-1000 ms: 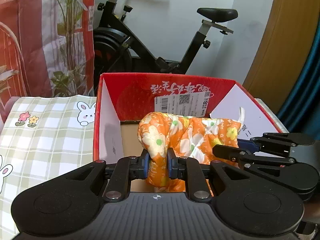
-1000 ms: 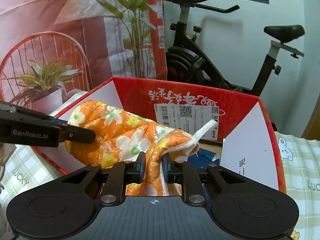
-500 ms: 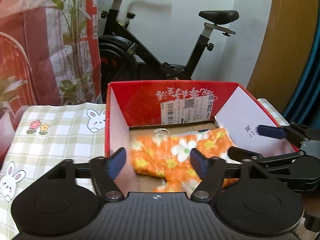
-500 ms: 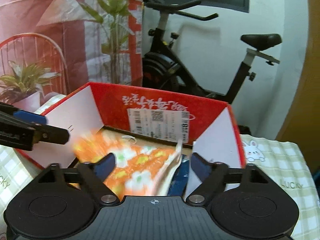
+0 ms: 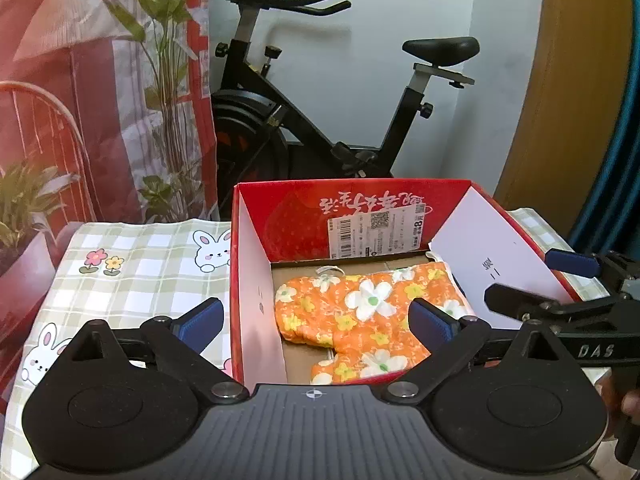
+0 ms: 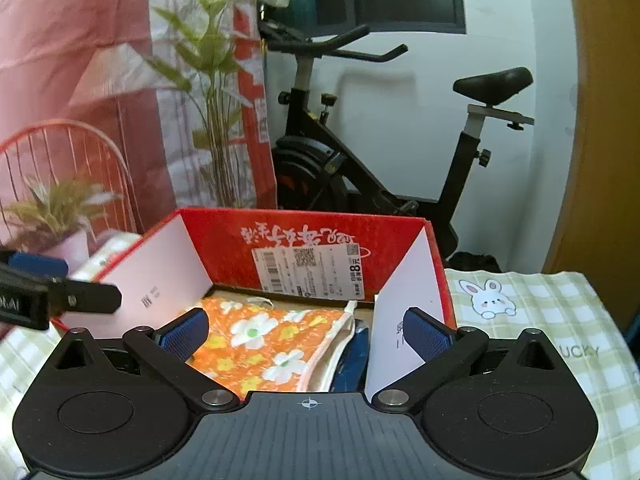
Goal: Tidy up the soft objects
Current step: 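Lower the pouch into the box and open the left gripper, then move the left tool back toward the green tasseled ornament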
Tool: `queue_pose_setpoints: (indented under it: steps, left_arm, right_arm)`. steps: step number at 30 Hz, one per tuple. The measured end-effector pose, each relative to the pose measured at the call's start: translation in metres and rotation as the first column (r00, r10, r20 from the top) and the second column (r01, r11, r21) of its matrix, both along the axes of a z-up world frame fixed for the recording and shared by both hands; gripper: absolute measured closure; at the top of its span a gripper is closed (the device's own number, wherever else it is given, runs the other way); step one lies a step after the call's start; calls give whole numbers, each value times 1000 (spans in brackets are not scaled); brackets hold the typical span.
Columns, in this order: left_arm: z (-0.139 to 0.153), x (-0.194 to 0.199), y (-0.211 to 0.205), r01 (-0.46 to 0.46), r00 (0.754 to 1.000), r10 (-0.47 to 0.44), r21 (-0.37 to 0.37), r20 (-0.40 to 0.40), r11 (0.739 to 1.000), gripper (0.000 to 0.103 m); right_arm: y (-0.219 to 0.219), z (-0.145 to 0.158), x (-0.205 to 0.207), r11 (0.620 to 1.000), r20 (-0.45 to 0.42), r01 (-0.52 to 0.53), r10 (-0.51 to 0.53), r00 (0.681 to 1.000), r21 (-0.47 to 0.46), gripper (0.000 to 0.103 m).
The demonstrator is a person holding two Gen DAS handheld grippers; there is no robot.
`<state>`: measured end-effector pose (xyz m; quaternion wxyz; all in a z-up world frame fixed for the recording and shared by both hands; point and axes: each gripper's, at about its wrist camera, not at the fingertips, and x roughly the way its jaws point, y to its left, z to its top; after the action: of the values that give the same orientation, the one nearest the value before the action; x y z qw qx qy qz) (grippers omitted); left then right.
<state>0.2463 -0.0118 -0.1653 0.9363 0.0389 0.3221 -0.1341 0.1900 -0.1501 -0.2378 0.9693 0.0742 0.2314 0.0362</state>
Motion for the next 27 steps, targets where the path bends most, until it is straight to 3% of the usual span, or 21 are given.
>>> queue_pose_setpoints:
  steps: [16,27]
  left_arm:
    - [-3,-53,7,-12,999,12,6,37,1000,3]
    - [-22,-84,16,-11,1000,11,-36,5,999,3]
  right_arm:
    - [-7,-2,-49,997,35,33,-35,999,73,0]
    - [3,-17,-82,998,22,9,-10,1000,67,0]
